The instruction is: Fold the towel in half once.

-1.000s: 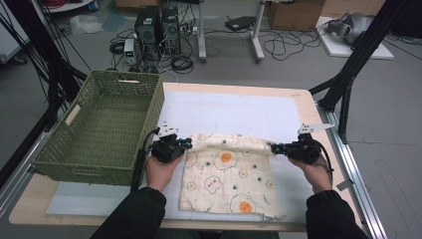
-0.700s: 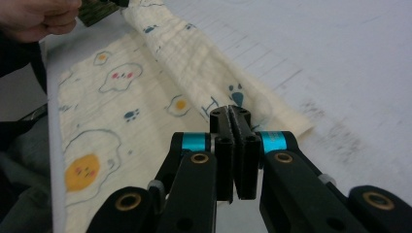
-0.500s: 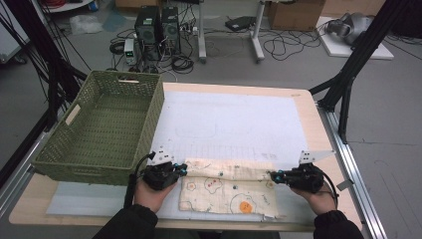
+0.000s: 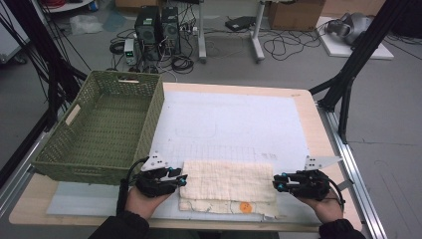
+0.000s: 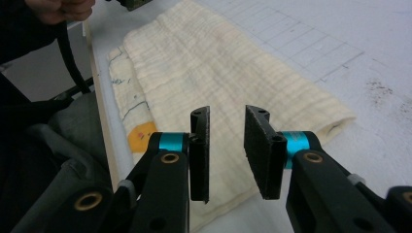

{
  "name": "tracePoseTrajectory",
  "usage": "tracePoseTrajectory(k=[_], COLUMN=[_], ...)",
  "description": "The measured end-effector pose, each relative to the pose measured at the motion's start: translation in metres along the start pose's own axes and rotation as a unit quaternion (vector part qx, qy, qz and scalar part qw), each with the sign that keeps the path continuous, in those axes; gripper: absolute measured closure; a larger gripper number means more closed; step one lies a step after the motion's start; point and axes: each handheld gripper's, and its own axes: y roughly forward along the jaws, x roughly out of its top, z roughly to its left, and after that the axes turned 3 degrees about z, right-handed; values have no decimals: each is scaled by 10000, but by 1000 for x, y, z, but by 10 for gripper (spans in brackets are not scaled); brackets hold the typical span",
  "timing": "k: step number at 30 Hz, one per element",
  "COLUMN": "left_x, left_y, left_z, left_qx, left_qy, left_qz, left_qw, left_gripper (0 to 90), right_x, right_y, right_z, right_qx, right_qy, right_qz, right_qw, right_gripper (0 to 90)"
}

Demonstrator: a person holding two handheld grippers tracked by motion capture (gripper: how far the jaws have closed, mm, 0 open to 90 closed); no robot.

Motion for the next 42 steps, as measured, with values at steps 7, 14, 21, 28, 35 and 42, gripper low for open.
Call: tracePoseTrajectory(k=[7,14,21,28,35,42], left_x=[-8,-12,-6,1,-9,-19], left_y=[22,31,19,5,10,19], left_z=[-2,-5,-5,-5,-9,-16], left_qx=[-139,-201,-226,-299,-508,-597], left_qy=[168,402,330,252,329,525], left_qz=[521,681,442,253,478,847], left_qw=[9984,9967,9982,9989,9970,9932], left_gripper=[675,882,891,890,757,754], right_x=[-4,-8,0,11,-1,-11], right_y=[34,43,33,18,27,34], right_z=[1,5,10,21,18,22], right_qx=[126,-50,-87,-103,56,131], right_qy=[-330,-578,-668,-809,-696,-837], right_qz=[590,814,655,340,732,933], right_qw=[9976,9950,9956,9961,9949,9920], right_gripper=[686,882,889,889,771,717])
